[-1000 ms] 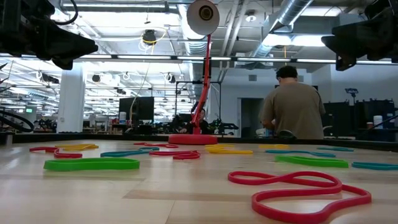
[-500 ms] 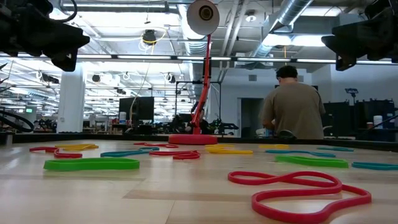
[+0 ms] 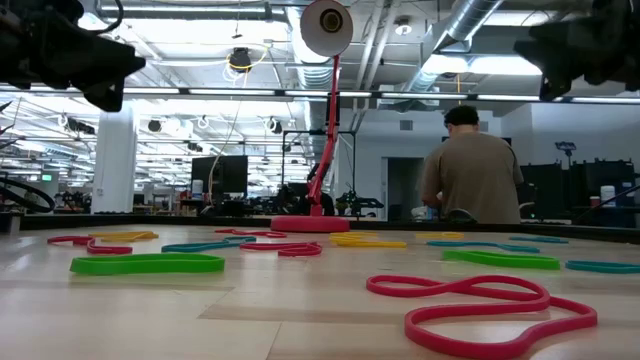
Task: Pick and place rubber bands into bin
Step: Put the blue rubber band into the container
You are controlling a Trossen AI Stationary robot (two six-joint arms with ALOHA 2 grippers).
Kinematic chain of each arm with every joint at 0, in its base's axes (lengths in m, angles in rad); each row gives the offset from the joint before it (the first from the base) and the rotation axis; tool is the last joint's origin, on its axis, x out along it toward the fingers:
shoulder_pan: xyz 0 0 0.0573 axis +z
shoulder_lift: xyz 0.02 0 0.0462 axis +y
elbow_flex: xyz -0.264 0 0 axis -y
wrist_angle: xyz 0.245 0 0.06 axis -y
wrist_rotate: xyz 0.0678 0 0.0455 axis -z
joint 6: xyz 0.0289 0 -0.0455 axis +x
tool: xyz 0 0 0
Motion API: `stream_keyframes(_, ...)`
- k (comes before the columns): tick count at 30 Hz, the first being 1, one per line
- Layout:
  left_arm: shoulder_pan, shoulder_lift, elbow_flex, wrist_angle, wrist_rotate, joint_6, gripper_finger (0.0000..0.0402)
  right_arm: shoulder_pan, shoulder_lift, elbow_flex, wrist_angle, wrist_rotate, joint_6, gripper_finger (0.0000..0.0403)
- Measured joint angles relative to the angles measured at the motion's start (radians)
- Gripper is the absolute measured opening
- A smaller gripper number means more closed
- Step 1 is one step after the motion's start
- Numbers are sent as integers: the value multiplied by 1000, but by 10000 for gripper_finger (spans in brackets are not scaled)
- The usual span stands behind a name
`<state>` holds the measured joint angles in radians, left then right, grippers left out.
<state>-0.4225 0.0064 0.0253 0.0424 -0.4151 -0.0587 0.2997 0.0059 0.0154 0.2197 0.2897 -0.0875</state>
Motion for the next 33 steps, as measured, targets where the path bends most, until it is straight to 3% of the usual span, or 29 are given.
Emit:
stream_keyframes(5, 0, 20, 1, -6, 11, -40, 82, -1, 0, 0, 59, 0, 4, 136)
stream_keyframes(11, 0, 20, -1, 59, -7, -24, 82, -1, 0, 3, 59, 23, 133, 132)
stream_keyframes(17, 0, 19, -1, 234, -91, 63, 82, -1, 29, 119, -178, 134, 269, 132)
stream_keyframes(25, 0, 19, 0, 407, -110, 234, 82, -1, 289, 378, -375, 199, 255, 132)
stream_keyframes(30, 0, 19, 1, 432, -181, 236, 82, -7, 527, 570, -668, 236, 411, 132)
stream_keyframes(33, 0, 19, 1, 428, -172, 248, 82, -8, 636, 602, -761, 232, 494, 132)
